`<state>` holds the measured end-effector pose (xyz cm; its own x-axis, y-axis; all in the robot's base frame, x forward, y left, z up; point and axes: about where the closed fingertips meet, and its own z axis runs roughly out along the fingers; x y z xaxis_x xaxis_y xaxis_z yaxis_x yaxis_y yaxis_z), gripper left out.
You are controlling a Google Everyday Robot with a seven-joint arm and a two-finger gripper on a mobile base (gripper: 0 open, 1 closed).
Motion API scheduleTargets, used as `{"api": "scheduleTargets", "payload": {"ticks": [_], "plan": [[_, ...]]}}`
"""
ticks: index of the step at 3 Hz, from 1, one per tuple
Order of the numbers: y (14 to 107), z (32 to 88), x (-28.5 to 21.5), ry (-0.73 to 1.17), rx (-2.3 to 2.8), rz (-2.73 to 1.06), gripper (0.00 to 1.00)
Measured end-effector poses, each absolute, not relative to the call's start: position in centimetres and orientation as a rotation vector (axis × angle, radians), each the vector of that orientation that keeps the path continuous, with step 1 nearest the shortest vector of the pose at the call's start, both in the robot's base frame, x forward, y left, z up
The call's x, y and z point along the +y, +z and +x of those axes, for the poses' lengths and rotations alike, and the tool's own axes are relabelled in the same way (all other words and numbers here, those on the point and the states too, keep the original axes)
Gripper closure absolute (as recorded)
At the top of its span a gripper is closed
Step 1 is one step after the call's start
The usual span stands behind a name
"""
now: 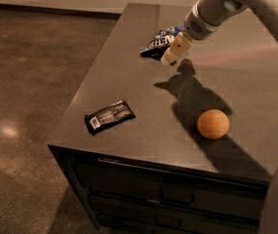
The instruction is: Move blue chip bag near orange
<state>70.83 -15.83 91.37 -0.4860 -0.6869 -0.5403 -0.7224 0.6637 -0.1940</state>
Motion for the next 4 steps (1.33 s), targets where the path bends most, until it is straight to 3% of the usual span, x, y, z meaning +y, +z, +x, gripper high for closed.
{"api": "scheduleTargets", "payload": {"ticks": [3, 4], "plan": [[88.4, 77.7, -15.1, 0.045, 2.365, -0.939, 0.0], [88.2, 78.7, -15.5, 0.047, 2.379, -0.896, 0.18]]}}
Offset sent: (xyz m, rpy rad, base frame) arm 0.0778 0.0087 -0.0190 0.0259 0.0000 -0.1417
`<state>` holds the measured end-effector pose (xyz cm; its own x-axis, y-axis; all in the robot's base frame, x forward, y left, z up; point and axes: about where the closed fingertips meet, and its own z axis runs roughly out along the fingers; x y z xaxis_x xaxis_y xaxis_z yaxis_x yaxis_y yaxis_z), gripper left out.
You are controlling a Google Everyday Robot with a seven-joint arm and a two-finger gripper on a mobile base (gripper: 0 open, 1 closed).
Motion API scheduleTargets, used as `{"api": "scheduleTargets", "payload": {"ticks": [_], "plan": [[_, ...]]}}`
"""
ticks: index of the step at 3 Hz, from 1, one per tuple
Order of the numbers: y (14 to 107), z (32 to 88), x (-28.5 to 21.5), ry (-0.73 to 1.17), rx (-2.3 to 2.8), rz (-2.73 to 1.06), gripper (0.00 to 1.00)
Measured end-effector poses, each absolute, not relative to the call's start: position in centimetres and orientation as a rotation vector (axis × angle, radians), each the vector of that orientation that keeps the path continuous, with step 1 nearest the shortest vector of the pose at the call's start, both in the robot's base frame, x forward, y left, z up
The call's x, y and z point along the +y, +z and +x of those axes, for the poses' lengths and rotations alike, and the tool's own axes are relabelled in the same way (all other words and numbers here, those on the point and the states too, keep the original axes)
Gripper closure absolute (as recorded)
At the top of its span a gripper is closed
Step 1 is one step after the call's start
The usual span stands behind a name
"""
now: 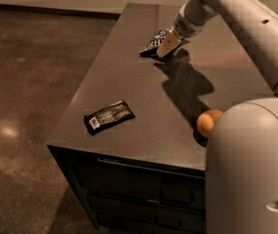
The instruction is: Move blue chip bag near orange
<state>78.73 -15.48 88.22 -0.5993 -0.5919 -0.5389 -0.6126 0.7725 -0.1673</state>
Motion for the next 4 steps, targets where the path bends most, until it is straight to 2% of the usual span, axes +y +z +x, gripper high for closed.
{"api": "scheduleTargets", "payload": {"ticks": [3, 4], "plan": [[89.5, 78.6, -15.4, 0.058, 2.366, -0.899, 0.88], [90.5, 76.3, -15.3, 0.047, 2.356, -0.947, 1.0]]}}
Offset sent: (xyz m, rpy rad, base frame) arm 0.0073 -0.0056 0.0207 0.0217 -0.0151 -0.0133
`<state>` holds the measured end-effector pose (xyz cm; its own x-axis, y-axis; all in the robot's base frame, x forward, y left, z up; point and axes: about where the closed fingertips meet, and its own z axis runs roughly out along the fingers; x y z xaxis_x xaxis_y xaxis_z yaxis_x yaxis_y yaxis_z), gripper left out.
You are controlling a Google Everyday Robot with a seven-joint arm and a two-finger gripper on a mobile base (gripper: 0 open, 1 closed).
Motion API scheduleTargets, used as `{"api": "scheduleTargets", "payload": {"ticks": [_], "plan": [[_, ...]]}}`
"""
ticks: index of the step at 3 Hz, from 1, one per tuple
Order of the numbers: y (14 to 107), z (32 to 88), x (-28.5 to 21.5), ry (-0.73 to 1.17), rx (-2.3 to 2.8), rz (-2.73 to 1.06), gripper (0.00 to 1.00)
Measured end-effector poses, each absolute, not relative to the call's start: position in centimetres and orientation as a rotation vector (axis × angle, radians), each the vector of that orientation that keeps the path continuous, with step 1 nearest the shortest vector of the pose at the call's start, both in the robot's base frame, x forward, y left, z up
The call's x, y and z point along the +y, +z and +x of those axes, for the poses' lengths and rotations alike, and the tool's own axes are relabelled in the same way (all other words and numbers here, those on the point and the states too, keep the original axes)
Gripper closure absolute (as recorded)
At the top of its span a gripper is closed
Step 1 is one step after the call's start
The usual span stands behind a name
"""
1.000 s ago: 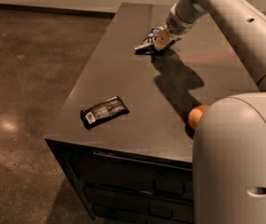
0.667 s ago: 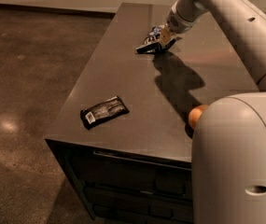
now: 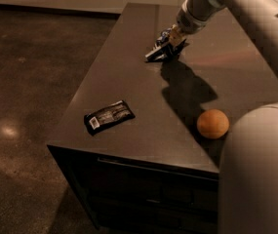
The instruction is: Move blue chip bag near orange
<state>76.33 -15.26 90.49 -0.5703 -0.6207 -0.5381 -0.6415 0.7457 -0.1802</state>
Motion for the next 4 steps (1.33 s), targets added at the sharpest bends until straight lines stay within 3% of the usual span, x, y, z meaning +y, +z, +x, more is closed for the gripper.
{"api": "scheduleTargets", "payload": {"ticks": [4], "plan": [[90.7, 60.1, -17.9, 0.086, 2.394, -1.09, 1.0]]}}
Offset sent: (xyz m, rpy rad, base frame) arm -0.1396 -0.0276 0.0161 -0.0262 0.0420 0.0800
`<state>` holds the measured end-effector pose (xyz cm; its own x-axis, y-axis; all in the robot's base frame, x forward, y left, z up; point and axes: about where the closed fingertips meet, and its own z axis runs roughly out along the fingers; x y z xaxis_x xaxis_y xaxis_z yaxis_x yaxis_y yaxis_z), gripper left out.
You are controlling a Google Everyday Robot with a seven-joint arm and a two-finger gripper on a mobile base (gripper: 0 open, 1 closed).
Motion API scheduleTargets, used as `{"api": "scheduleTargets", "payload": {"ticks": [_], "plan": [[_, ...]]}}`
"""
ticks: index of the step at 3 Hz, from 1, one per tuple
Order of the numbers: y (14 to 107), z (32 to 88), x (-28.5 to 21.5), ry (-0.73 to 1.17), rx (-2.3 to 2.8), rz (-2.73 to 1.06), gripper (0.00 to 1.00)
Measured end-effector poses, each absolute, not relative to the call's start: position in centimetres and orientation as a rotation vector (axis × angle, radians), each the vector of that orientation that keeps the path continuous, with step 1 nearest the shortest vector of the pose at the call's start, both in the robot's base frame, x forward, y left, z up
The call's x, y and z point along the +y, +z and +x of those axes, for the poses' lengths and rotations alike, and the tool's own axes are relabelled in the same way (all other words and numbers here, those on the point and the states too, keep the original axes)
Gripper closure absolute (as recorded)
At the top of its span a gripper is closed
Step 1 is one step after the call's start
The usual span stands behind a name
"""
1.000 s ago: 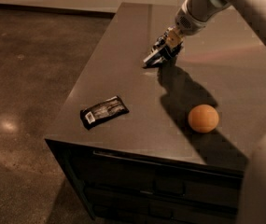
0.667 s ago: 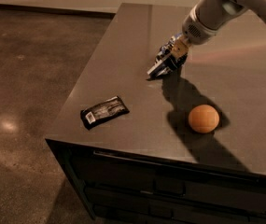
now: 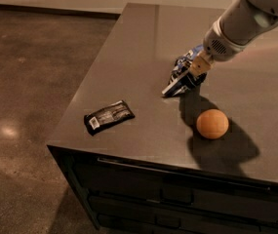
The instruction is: Move blue chip bag near orange
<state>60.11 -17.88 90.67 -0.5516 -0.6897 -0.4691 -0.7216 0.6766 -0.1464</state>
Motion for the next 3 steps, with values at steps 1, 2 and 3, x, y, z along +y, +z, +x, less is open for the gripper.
{"api": "scheduleTargets", "payload": {"ticks": [1, 2, 3], "plan": [[90.6, 57.8, -18.0, 0.093, 2.4, -1.11, 1.0], [91.1, 55.8, -18.7, 0.088, 2.402, -1.112, 0.74], [91.6, 55.1, -19.0, 0.085, 2.399, -1.107, 0.51]]}}
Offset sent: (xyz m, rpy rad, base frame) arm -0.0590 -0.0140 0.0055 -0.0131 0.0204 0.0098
